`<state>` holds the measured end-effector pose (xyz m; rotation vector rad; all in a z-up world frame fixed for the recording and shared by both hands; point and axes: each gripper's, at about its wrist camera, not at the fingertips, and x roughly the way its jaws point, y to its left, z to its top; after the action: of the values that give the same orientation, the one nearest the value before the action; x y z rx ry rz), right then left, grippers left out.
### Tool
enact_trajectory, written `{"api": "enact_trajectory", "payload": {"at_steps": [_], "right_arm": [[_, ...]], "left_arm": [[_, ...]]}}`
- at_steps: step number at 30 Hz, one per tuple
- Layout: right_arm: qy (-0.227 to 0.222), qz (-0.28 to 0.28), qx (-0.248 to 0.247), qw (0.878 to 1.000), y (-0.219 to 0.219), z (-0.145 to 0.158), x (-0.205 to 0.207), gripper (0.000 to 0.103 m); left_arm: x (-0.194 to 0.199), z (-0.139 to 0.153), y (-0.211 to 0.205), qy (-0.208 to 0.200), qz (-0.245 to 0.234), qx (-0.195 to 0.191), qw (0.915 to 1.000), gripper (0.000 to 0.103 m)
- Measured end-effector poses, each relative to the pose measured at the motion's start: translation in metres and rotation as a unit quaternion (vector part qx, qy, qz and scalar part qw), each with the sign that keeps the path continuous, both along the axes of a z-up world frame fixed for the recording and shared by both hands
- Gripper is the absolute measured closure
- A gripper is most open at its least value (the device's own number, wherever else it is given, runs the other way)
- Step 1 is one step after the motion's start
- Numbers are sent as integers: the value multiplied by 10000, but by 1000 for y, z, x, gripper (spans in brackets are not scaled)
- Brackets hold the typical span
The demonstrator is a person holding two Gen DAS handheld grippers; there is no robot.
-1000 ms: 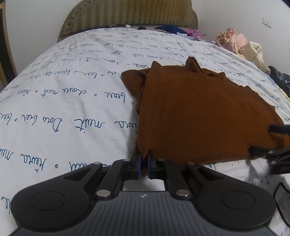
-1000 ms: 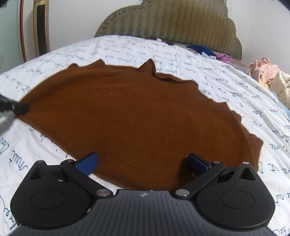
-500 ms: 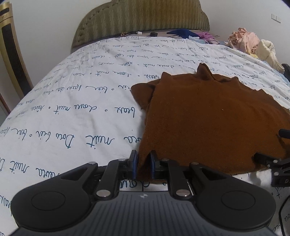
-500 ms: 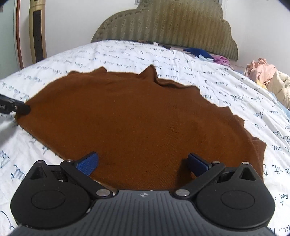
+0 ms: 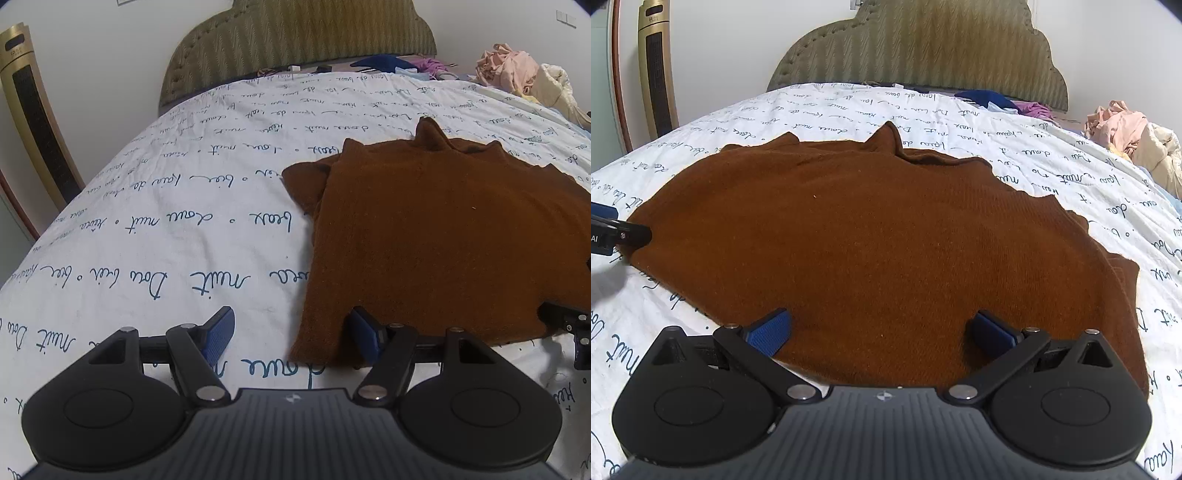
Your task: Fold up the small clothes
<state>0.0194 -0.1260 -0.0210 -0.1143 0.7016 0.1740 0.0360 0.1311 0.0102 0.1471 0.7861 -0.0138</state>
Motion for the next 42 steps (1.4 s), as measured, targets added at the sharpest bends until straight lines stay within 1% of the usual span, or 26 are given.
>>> {"api": "enact_trajectory", "payload": {"at_steps": [3,5,9,11,16,32,35,36,39,42], "right_arm": [[-59,-4,-30,10000,1,-1,-2,0],[-100,-11,-27,9999,1,-2,-4,0],[-198,-47,3,9998,1,-5,-7,0],[-276,-58,-1,9996,1,-6,-10,0],[-336,-76,49,9994,0,-7,-11,0],[-372,-103,98,9992,-2,-8,-12,0],[-365,-87,104,9992,-2,-7,-13,0],[-374,-80,101,9992,-3,-4,-13,0],[-491,-195,111,9985,-4,8,-17,0],[-702,-45,88,9975,1,27,-21,0]], "left_arm": [[0,-3,1,3,35,-8,10000,34],[0,-6,0,-12,75,8,10000,30],[-5,-14,-1,-143,136,85,9998,26],[-8,-15,-2,-234,180,140,9995,23],[-11,-18,-5,-337,200,234,9990,22],[-9,-19,0,-320,160,129,9993,22],[-8,-13,3,-260,155,76,9995,21],[-7,-8,6,-296,172,32,9994,21],[1,13,19,-526,208,-31,9984,21],[20,32,30,-531,156,-98,9984,21]]}}
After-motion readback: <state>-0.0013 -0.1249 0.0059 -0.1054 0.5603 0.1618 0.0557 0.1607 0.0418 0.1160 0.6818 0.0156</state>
